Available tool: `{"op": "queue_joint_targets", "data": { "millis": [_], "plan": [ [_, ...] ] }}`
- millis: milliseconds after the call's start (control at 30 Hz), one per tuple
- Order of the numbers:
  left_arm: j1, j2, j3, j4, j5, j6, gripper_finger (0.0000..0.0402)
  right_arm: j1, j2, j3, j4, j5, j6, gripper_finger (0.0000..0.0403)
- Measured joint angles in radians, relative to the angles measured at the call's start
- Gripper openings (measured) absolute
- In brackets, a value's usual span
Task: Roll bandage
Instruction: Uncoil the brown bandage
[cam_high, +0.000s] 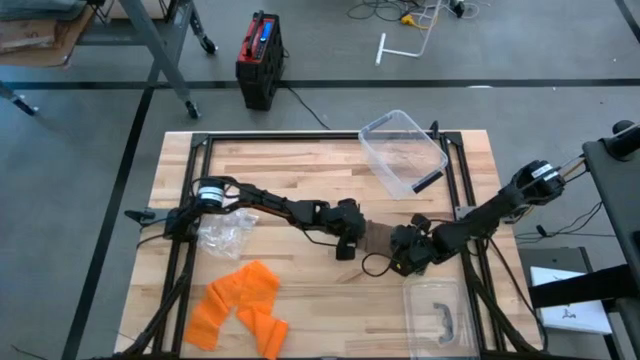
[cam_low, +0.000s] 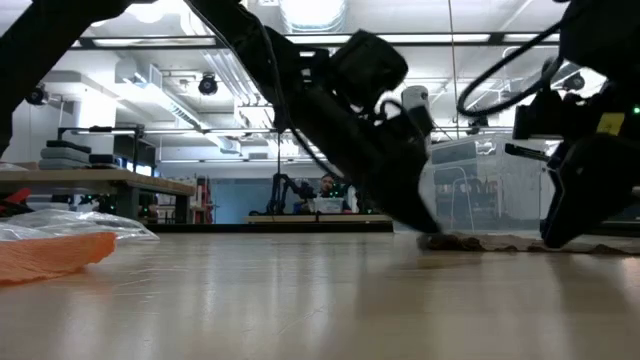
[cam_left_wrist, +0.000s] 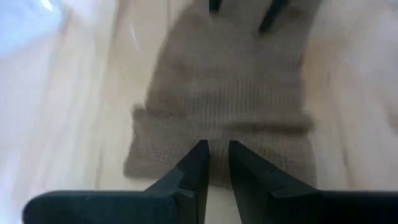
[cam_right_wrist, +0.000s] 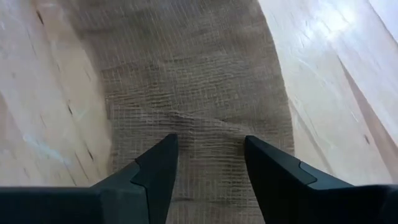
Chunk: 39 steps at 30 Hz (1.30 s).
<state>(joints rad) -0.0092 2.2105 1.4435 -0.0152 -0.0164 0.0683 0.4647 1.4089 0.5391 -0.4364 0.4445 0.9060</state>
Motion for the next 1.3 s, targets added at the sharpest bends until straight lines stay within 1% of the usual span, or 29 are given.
{"op": "queue_joint_targets", "data": {
  "millis": [100,167,367,500,633,833,1000,1167,1233,1300],
  "plan": [
    [0.001,-0.004,-0.010,-0.052,-0.006,0.036,0.0057,-0.001,0.027,0.004,0.006,-0.008,0.005,0.0183],
    [0.001,-0.013,-0.016,-0.099,-0.035,0.063,0.0054,-0.001,0.030,0.004,-0.006,-0.019,0.013,0.0183],
    [0.010,-0.040,-0.029,-0.273,-0.124,0.143,0.0042,-0.001,-0.010,0.002,-0.087,-0.045,0.004,0.0183],
    [0.012,-0.062,-0.054,-0.319,-0.175,0.192,0.0039,-0.001,-0.045,-0.002,-0.161,-0.055,-0.007,0.0183],
    [0.019,-0.092,-0.086,-0.367,-0.224,0.215,0.0039,-0.001,-0.065,-0.007,-0.151,-0.055,-0.032,0.0183],
    [0.025,-0.127,-0.080,-0.338,-0.191,0.207,0.0039,-0.001,-0.054,-0.009,-0.029,-0.032,-0.056,0.0183],
    [0.025,-0.148,-0.043,-0.285,-0.166,0.208,0.0038,-0.001,-0.055,-0.009,0.103,0.011,-0.072,0.0183],
    [0.023,-0.158,-0.034,-0.281,-0.156,0.208,0.0044,-0.001,-0.056,-0.009,0.128,0.029,-0.079,0.0183],
    [0.020,-0.160,-0.034,-0.237,-0.134,0.194,0.0047,-0.001,-0.056,-0.010,0.130,0.048,-0.071,0.0183],
    [0.021,-0.150,-0.033,-0.140,-0.072,0.162,0.0047,-0.009,-0.056,-0.016,0.131,0.056,-0.065,0.0183]
  ]
}}
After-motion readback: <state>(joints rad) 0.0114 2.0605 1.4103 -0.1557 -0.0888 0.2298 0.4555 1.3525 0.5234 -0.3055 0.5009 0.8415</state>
